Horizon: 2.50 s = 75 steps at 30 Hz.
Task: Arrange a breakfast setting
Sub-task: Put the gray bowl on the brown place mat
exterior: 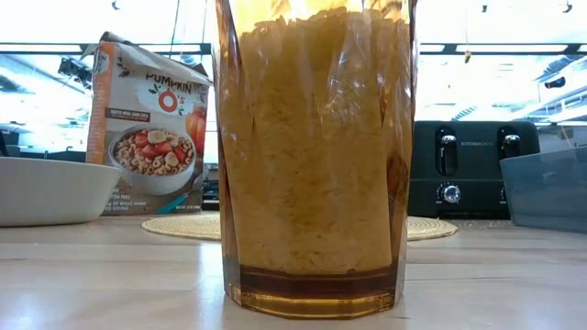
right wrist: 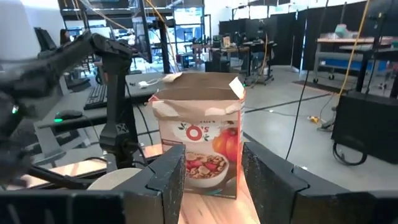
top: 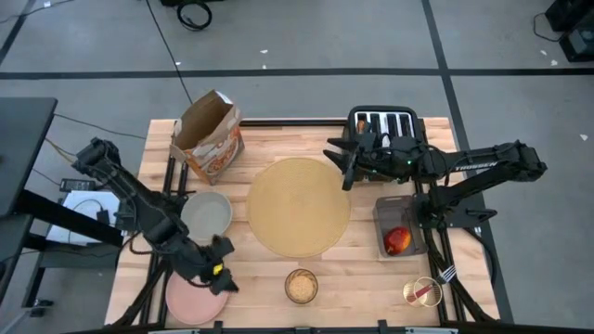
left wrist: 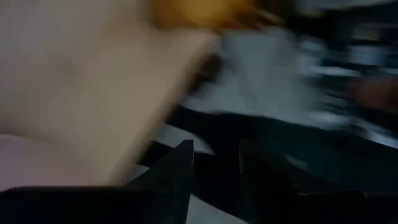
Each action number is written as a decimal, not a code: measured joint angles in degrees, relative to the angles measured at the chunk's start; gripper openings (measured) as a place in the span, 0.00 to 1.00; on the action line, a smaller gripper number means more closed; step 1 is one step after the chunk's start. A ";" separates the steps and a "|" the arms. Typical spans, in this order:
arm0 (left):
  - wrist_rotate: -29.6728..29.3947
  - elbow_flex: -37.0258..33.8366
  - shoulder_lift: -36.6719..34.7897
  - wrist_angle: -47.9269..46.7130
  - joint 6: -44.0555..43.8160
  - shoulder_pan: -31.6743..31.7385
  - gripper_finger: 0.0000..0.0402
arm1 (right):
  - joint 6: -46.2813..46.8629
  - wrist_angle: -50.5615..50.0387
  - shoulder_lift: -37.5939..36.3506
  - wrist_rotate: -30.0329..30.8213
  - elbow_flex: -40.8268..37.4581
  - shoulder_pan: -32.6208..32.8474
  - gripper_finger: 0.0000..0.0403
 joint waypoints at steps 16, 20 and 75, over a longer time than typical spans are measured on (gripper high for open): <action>-4.29 -4.09 1.13 -30.66 12.86 16.38 0.48 | -0.37 -3.11 -0.02 -1.05 0.00 -0.46 0.41; -3.95 -7.13 2.24 -27.60 17.62 18.05 0.47 | -0.17 -3.06 -0.02 -1.09 0.00 -0.35 0.41; -4.91 8.96 28.18 -2.36 139.17 36.21 0.04 | -0.23 -4.83 -5.18 18.38 -0.02 13.43 0.41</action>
